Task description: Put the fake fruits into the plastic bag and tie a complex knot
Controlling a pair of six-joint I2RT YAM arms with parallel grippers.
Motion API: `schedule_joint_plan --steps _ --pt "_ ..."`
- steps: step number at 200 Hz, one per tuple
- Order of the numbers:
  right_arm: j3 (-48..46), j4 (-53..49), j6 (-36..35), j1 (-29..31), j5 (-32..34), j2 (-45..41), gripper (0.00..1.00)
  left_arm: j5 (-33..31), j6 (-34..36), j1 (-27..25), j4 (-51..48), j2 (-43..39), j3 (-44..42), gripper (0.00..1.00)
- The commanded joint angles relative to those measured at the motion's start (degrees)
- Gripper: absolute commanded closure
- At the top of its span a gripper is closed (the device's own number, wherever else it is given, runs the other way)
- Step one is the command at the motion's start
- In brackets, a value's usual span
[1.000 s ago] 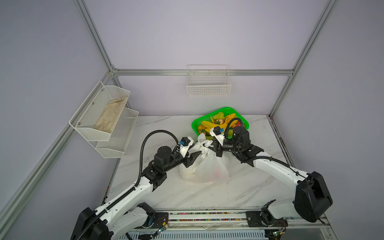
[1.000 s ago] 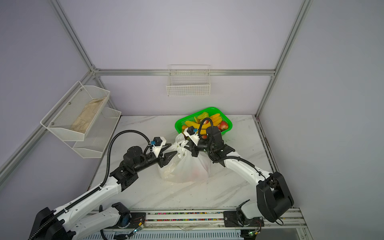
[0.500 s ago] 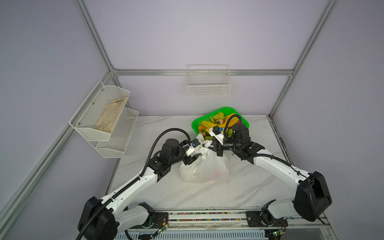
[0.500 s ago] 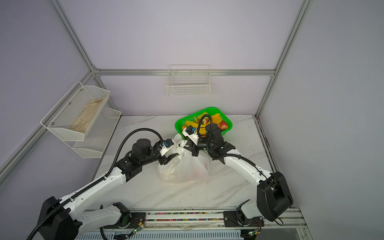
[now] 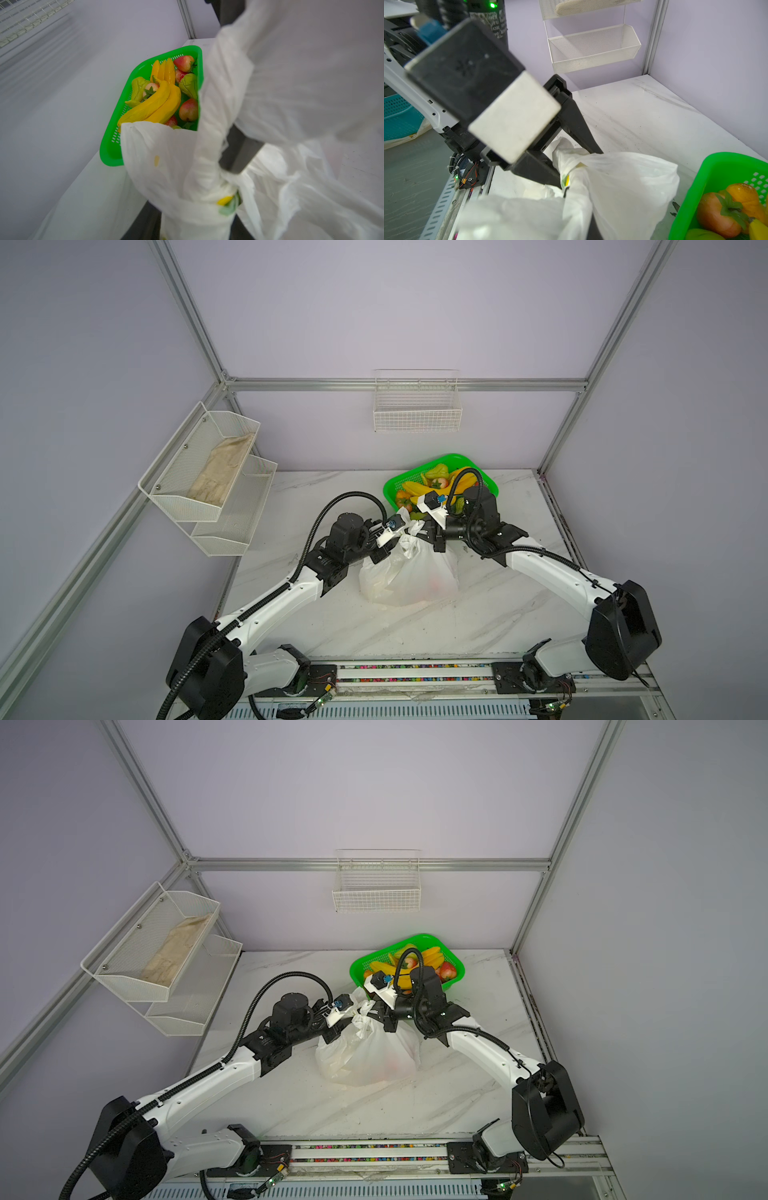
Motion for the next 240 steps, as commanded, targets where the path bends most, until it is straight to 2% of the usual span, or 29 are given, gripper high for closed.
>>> schedule_joint_plan --steps 1,39,64,104,120,159,186,214,240 --pt "1.3 0.3 -2.2 -0.3 1.1 -0.1 0.95 -0.4 -1.2 0.3 4.1 -0.9 3.5 0.72" --pt "0.7 -0.1 -2.4 -0.3 3.6 -0.3 0.83 0.7 -3.2 0.5 4.2 -2.4 2.3 0.91" --pt "-0.1 -0.1 -2.7 -0.3 5.4 -0.5 0.74 1.4 -4.2 0.6 4.4 -3.2 1.6 0.98" --pt "-0.4 -1.0 -3.2 -0.3 6.1 -0.3 0.64 1.7 -5.5 0.6 5.1 -4.1 0.9 0.99" --pt "0.0 -3.1 -5.9 -0.3 6.0 -0.1 0.62 1.6 -5.6 0.6 5.1 -4.1 0.9 0.99" --pt "0.1 -3.9 -6.3 -0.3 7.9 1.0 0.59 1.9 -5.8 0.6 4.8 -4.4 1.4 0.99" --pt "0.3 -3.9 -6.0 -0.3 9.6 1.4 0.64 2.2 -6.0 0.6 4.8 -4.4 1.3 0.99" --pt "1.3 -5.1 -5.9 -0.3 11.7 2.0 0.82 2.5 -6.9 0.6 5.1 -4.5 1.3 1.0" --pt "1.6 -5.0 -4.7 -0.3 16.8 1.5 0.97 2.5 -8.4 0.6 5.0 -4.8 1.4 1.0"
